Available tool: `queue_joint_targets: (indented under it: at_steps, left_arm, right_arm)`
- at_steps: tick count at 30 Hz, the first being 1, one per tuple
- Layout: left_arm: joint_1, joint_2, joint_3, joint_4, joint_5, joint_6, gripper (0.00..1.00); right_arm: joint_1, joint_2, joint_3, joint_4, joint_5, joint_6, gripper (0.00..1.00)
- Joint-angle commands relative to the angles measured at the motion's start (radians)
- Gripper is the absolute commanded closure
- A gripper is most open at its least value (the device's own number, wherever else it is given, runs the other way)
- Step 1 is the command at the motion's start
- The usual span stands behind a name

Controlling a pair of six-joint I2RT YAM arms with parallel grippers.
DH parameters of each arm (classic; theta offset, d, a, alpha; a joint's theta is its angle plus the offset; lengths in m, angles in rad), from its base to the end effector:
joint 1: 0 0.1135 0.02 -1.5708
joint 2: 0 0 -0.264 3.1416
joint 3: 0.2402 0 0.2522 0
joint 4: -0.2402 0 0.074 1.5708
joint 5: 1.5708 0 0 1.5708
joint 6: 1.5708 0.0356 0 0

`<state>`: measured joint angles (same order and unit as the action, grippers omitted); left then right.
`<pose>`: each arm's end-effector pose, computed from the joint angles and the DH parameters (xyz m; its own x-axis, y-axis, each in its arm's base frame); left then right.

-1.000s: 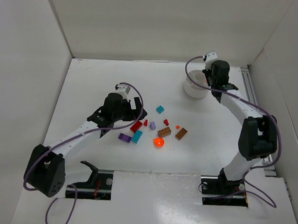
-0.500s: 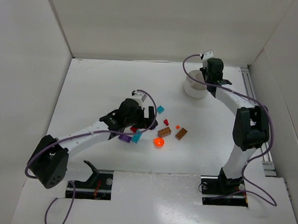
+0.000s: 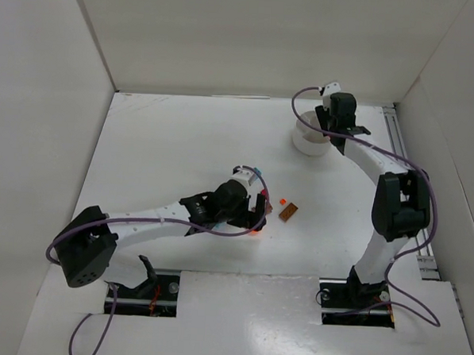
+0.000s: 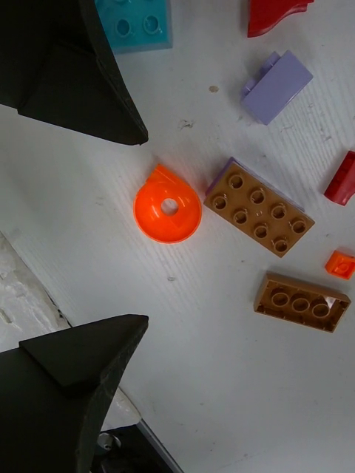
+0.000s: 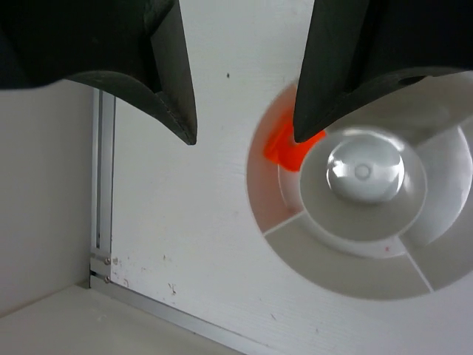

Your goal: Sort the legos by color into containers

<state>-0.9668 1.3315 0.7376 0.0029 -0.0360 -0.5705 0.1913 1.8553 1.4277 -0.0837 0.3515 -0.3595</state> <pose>0.1629 -0.2339 0.2216 -0.7014 0.0662 -0.7097 0.5071 0.7461 -0.4316 0.4300 0.0708 0.2673 -0.4906 -0.4314 -0.7571 -0.0601 0.8835 -0.4645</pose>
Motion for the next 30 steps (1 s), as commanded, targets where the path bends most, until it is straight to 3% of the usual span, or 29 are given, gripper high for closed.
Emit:
queue_joint_targets:
  at_steps: [1, 4, 13, 20, 30]
  left_arm:
    - [-0.015, 0.0, 0.017, -0.001, -0.074, -0.063, 0.02]
    - [-0.015, 0.0, -0.023, 0.028, -0.087, -0.112, 0.12]
    - [-0.015, 0.0, -0.113, 0.078, -0.077, -0.213, 0.37]
    - [-0.015, 0.021, -0.161, 0.193, -0.119, -0.27, 0.49]
    - [0.008, 0.175, -0.101, 0.204, -0.088, -0.284, 0.66]
  right_arm:
    - [0.0, -0.171, -0.068, 0.004, -0.011, 0.014, 0.4]
    - [0.0, -0.312, -0.197, 0.004, -0.048, 0.027, 0.33]
    - [0.039, -0.743, -0.548, 0.004, -0.084, 0.12, 0.3]
    - [0.05, -0.896, -0.61, 0.004, -0.109, 0.142, 0.3]
    - [0.059, -0.93, -0.579, -0.057, -0.086, 0.152, 0.3]
